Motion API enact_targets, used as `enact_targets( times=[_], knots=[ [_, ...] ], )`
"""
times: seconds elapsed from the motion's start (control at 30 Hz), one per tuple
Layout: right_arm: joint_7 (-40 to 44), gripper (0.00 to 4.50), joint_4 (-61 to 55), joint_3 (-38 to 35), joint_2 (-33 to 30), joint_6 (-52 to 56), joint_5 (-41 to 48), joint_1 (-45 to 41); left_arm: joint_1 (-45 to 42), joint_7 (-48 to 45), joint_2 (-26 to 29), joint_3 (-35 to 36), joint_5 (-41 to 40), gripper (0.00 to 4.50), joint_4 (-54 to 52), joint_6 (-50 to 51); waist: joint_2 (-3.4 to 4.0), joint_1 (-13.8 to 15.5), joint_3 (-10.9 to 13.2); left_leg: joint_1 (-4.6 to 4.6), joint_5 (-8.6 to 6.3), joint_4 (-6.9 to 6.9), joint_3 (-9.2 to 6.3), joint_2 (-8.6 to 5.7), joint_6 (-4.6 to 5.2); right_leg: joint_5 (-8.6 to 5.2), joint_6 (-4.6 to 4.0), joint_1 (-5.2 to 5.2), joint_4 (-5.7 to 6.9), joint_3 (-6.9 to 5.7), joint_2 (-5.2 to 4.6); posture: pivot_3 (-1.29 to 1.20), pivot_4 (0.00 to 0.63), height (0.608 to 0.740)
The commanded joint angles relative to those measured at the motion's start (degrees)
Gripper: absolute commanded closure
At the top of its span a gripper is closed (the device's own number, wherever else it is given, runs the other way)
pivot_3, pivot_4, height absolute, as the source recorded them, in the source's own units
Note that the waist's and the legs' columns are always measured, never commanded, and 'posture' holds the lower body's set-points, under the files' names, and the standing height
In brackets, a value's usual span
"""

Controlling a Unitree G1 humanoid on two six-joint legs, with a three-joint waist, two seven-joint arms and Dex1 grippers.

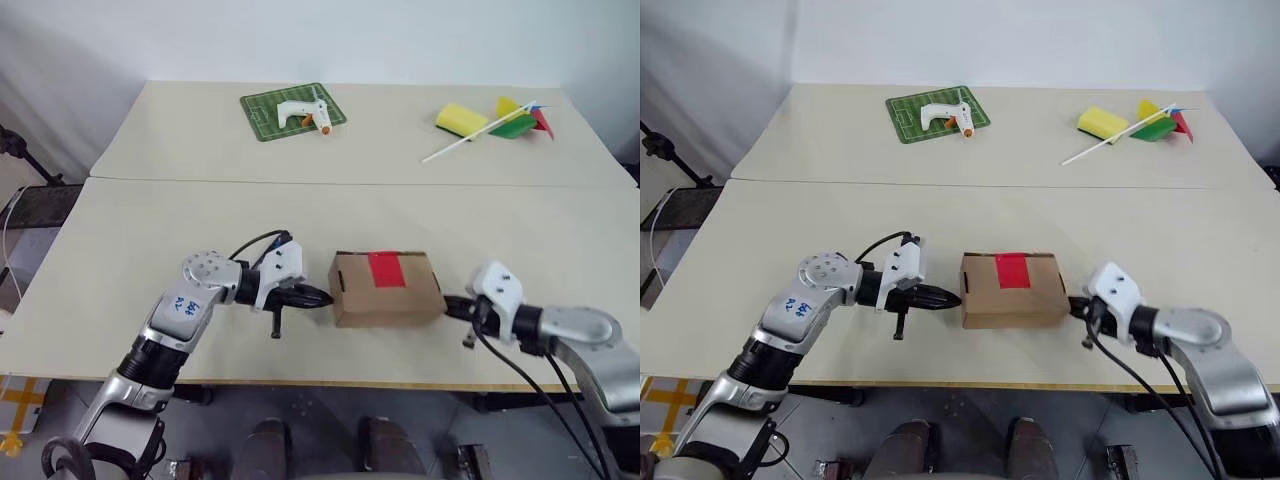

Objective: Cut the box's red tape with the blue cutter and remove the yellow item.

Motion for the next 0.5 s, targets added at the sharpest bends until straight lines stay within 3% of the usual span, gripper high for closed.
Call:
enact_targets(
  times=[0.03, 0.13, 0.3, 0.4, 0.5],
  knots=[
    [-1.53, 4.50, 9.12, 0.00, -0.49, -5.84, -4.38, -6.98, -0.08, -2.79, 1.26, -1.14, -3.11, 4.46, -5.14, 3.36, 0.00, 0.10, 0.00, -0.01, 0.00, 0.01, 0.00, -0.02, 0.00, 0.00, 0.00, 0.00, 0.00, 0.00, -0.01, 0.00, 0.150, 0.740],
    [0.13, 4.50, 14.97, -0.71, -2.58, -8.85, -5.76, -10.48, -2.10, -4.74, 3.05, -2.02, -2.75, 4.46, -5.26, 3.97, 0.00, 0.38, 0.01, -0.06, -0.01, 0.09, 0.00, -0.04, 0.03, 0.01, 0.02, 0.00, -0.02, 0.01, -0.03, 0.00, 0.150, 0.740],
    [5.49, 4.50, 14.82, -5.25, -6.28, -9.22, -1.93, -7.61, -6.70, -4.84, 3.80, 1.89, -6.26, 4.46, -1.90, 8.33, 0.01, 0.29, 0.01, -0.16, -0.04, 0.11, 0.04, -0.05, 0.08, 0.03, 0.07, 0.00, -0.02, 0.01, -0.03, 0.00, 0.150, 0.740],
    [5.04, 4.50, 12.39, -6.02, -5.00, -10.31, -1.67, -2.96, -3.98, -9.21, 8.44, -0.36, -6.14, 4.46, -3.61, 9.17, 0.02, -0.38, 0.00, -0.12, -0.13, 0.10, 0.11, -0.01, 0.24, 0.04, 0.09, 0.02, -0.01, 0.01, -0.01, 0.00, 0.150, 0.740],
    [4.59, 4.50, 9.79, -5.31, -2.66, -10.25, -0.93, -1.45, -3.90, -6.81, 7.56, -1.78, -4.44, 4.46, -2.42, 9.44, 0.03, -1.10, 0.02, -0.08, -0.13, -0.01, 0.16, 0.02, 0.23, 0.03, 0.09, 0.00, -0.02, 0.02, 0.00, 0.00, 0.150, 0.740]
  ],
)
